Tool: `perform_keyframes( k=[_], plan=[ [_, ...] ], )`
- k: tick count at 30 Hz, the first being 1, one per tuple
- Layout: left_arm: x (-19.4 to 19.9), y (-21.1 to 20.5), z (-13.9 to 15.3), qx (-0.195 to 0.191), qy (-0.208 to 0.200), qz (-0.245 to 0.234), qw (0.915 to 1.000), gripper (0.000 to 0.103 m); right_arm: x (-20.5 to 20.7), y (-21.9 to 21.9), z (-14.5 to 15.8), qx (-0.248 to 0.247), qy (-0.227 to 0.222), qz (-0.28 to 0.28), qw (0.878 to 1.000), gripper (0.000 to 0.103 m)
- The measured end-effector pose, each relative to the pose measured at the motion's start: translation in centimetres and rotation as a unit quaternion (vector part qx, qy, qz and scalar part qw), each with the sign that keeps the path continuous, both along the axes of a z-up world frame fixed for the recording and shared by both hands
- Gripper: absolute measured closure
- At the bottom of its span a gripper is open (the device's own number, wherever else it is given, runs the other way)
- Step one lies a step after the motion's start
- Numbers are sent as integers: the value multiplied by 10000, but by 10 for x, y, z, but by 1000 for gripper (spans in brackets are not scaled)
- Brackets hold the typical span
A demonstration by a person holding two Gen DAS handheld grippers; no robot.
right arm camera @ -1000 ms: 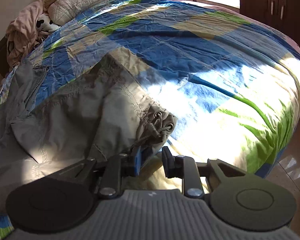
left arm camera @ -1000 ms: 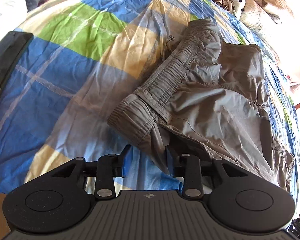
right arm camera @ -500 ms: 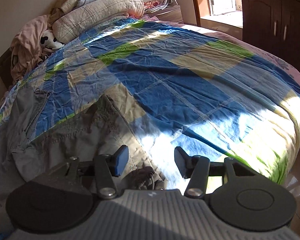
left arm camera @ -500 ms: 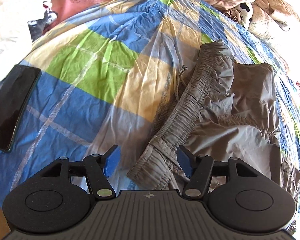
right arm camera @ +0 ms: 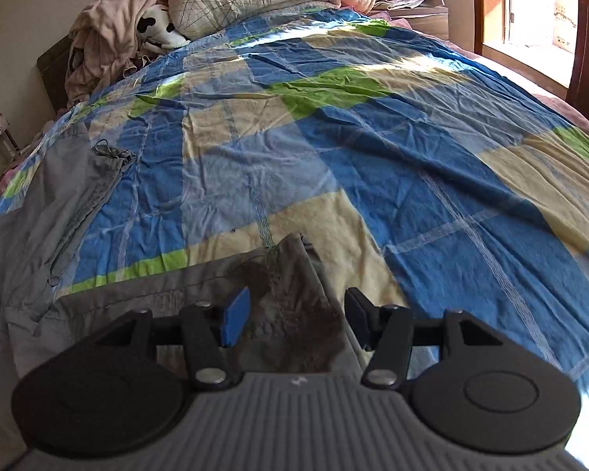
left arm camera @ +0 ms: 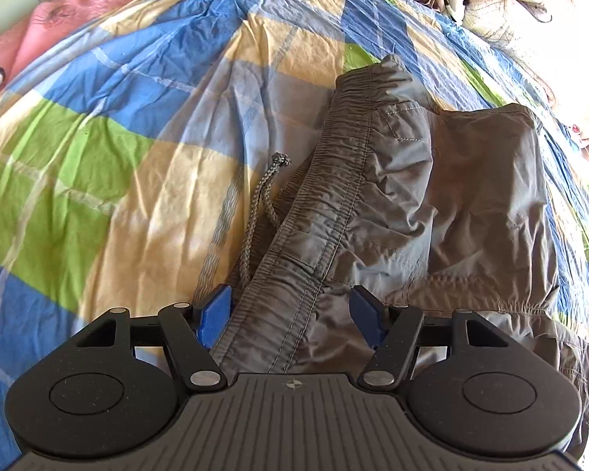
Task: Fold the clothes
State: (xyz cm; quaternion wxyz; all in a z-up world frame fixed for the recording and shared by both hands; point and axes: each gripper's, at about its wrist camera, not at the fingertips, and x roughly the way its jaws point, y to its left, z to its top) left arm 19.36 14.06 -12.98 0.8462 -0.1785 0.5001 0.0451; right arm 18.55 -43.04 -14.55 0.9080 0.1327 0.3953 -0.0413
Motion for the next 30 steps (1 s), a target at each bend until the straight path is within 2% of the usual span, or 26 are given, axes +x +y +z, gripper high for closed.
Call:
perform_keyframes(
  k=[3,7,10,14,19,23,28,30],
  plan=[
    [2,-1,-10,90,19,-32,10000,37,19,-4,-12,57,105,39,9999,46],
    [1,0,-13,141,-29,66,9999,44,24,2,-19,57,121,92,9999,46],
    [-1,-4,-9,239,-59,120,9996,50,23,12,-15,-209,150,202,9995,72],
    [-6,-14,-2,506,-121,148,9985,57,19,18,-3,-461,48,178,9988,87],
    [-13,-14,9,587,-243,252,9977,61,14,16,18,-858,-203,-35,9961,90],
    [-15,-13,10,561,-260,297,9976,61,12,-2,23,-841,-246,-255,9958,93],
    [-12,-17,-3,641,-118,390,9971,59,21,-9,-7,-828,248,-344,9957,94],
    [-13,-18,-5,714,-125,346,9968,53,20,-2,-11,-965,300,-306,9944,90]
  ],
)
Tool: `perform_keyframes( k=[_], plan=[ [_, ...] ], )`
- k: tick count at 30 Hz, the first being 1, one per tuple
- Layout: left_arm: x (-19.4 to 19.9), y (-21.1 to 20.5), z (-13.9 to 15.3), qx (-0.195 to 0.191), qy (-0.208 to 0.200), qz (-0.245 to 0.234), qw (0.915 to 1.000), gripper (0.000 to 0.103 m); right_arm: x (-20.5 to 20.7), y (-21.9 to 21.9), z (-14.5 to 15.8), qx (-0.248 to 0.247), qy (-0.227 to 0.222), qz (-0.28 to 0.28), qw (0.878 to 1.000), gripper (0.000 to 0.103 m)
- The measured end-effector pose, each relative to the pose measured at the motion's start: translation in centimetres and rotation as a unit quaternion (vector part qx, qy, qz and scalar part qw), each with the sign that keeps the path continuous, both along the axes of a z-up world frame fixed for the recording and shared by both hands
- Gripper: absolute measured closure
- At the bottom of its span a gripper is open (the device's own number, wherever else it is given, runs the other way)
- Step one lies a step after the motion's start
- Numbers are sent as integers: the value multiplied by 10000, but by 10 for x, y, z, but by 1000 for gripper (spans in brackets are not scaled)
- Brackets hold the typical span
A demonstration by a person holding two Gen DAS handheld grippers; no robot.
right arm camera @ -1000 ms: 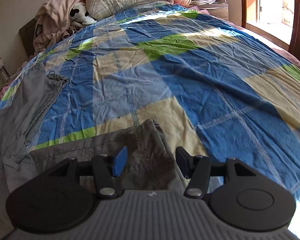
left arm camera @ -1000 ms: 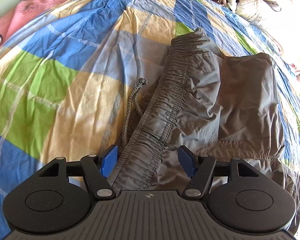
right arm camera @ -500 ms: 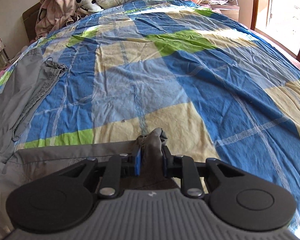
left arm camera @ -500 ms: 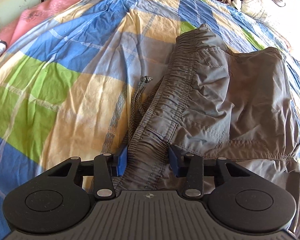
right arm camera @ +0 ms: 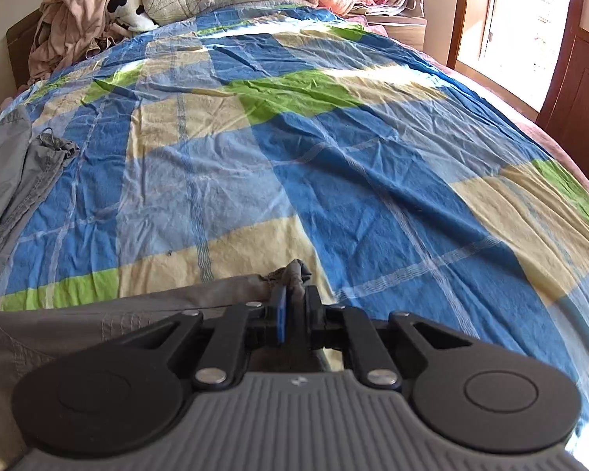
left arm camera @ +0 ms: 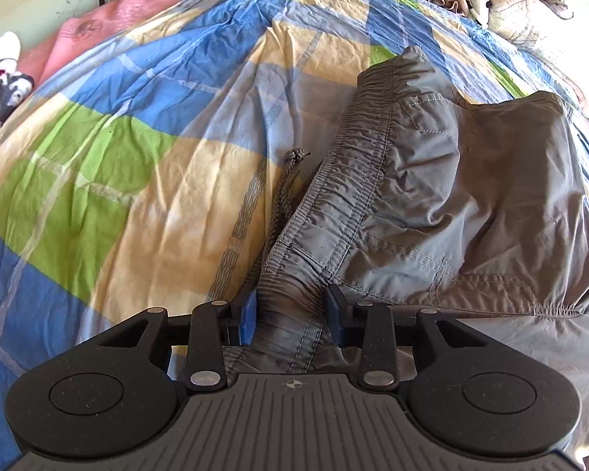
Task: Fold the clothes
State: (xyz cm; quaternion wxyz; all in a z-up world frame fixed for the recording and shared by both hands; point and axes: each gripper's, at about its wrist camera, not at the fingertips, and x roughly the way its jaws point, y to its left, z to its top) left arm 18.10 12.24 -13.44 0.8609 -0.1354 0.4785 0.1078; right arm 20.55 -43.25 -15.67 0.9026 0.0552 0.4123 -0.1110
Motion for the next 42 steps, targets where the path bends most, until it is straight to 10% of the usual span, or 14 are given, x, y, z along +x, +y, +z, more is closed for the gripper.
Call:
perform_keyframes(
  k=[4,8,29,42],
  plan=[
    [-5,10,6,-96,-79,31,9999,36,-1,-3,10,3,9,-180,9998,58],
    [-11,27,17,-445,-217,172,9986,33,-6,-11,28,66,-274,-251,9993,50],
    [69,33,55,-1224,-904,-47,9883,25,73,78,79,1567,-851,1032,9785,48],
    [170,26,-11,-1761,-760,-387,9807,26,220,164,3,1697,-412,1401,9746,48]
  ],
)
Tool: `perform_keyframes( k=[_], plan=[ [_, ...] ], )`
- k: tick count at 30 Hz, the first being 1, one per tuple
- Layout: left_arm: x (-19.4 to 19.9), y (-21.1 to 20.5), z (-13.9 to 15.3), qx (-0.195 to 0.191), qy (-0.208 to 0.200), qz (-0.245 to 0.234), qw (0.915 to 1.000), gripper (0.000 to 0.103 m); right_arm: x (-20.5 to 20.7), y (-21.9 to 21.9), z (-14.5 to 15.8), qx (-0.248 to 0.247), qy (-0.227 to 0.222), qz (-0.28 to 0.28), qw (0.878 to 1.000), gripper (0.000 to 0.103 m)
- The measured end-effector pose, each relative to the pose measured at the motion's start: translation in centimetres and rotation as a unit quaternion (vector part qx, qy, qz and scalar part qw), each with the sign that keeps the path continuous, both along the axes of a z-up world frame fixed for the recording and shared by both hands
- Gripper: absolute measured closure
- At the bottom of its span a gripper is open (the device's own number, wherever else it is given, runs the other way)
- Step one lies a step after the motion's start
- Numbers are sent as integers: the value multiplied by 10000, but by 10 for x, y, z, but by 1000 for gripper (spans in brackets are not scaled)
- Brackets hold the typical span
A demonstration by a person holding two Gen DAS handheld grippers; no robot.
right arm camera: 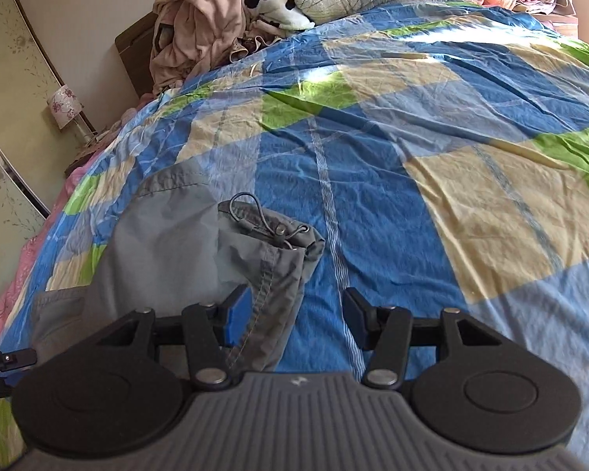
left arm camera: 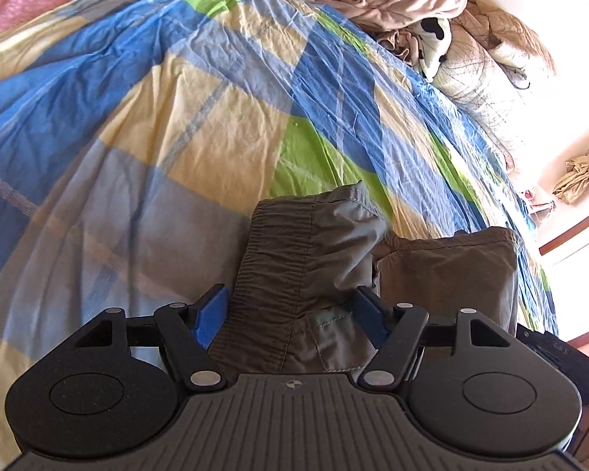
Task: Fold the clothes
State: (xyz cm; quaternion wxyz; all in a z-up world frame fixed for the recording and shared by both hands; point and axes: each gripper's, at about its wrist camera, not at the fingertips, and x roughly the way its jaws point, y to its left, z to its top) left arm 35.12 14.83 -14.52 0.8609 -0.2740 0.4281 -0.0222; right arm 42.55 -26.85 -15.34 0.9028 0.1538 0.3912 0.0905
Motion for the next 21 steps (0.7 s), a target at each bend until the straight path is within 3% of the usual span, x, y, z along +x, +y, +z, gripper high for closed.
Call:
perform_keyframes(
  k=[3,6,8,10,13,21],
  plan=[
    [1,-6,-6,67,-64,12,10000,26,11,10,-11,168,0,38,9999,48],
    [2,-14,-9,219,-86,85,9997,31,13,25,-12,-148,-62,93,9998,68],
    [3,-18,-7,345,-54,166,9993,41,14,34,-12,-432,-85,112,9990,83],
    [3,-21,-3,445,-40,206,9988,51,12,30,-5,-393,-107,88,9991,90],
    [1,-23,4,611,-36,202,9979,60,6,24,11,-508,-282,22,9983,91],
    [-3,-21,16,893,-90,340,9954,64,-21,-29,54,-904,-759,-653,9909,94]
  ],
)
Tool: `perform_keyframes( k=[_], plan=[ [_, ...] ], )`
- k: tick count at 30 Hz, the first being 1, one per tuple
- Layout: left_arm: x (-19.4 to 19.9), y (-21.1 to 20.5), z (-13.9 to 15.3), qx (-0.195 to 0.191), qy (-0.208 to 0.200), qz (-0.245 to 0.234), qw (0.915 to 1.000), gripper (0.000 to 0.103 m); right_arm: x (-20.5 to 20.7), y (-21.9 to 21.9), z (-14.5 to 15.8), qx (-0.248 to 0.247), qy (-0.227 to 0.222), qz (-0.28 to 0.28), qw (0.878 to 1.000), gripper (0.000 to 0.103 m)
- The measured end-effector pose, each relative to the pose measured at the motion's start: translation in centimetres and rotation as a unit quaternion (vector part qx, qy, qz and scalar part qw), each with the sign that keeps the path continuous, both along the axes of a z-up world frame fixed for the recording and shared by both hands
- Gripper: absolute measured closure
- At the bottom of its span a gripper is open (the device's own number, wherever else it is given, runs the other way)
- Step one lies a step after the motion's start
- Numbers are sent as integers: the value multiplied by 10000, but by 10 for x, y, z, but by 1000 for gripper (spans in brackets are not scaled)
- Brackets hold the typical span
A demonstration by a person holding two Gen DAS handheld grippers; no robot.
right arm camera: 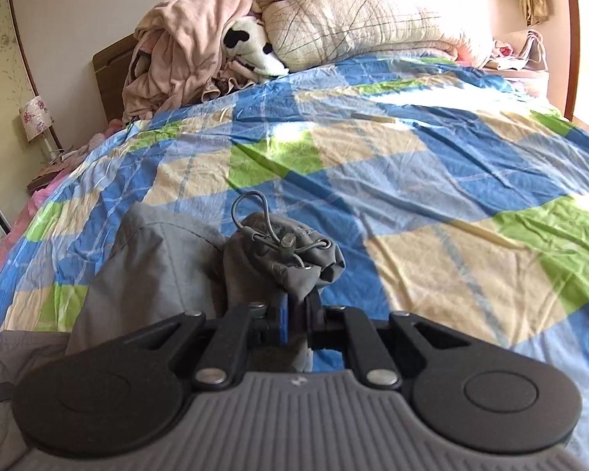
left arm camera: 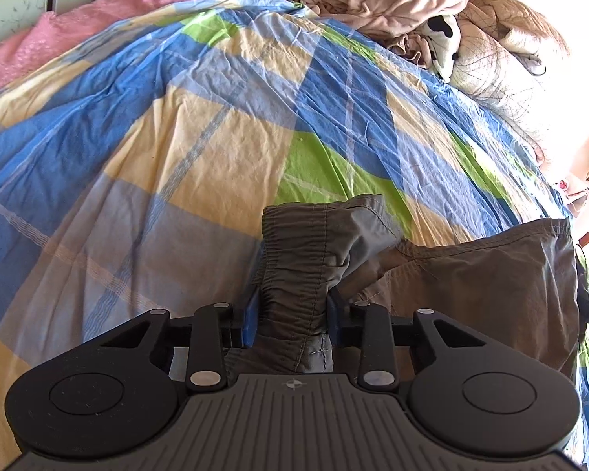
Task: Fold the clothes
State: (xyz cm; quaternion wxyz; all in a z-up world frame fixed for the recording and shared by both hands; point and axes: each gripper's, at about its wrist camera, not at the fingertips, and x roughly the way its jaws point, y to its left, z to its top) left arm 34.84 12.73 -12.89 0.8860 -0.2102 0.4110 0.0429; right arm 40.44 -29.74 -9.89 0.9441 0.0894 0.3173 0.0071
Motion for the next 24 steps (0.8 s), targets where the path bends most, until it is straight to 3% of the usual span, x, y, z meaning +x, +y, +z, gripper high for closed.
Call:
perform_keyframes(
  k=[5,8,11,15,18,24],
  plan=[
    [-4,3,13,413,-149,235,9988,66,-27,-41,9,-208,-193,-541,9981,95],
    [-4,7,17,418,-125,270,9987,66,-50,-70,6,-267,-264,-940,9949,97],
    [-2,8,19,450,-92,262,9986,66,-65,-86,1,-313,-261,-1103,9931,97],
    [3,1,23,555,-131,101,9983,66,-65,-91,-2,-794,-189,-975,9919,97],
    [3,-3,25,606,-176,72,9980,66,-63,-83,17,-1198,-451,-878,9879,97],
    [-3,2,28,540,-260,133,9981,66,-87,-58,82,-1825,-1314,-534,9729,97]
  ],
)
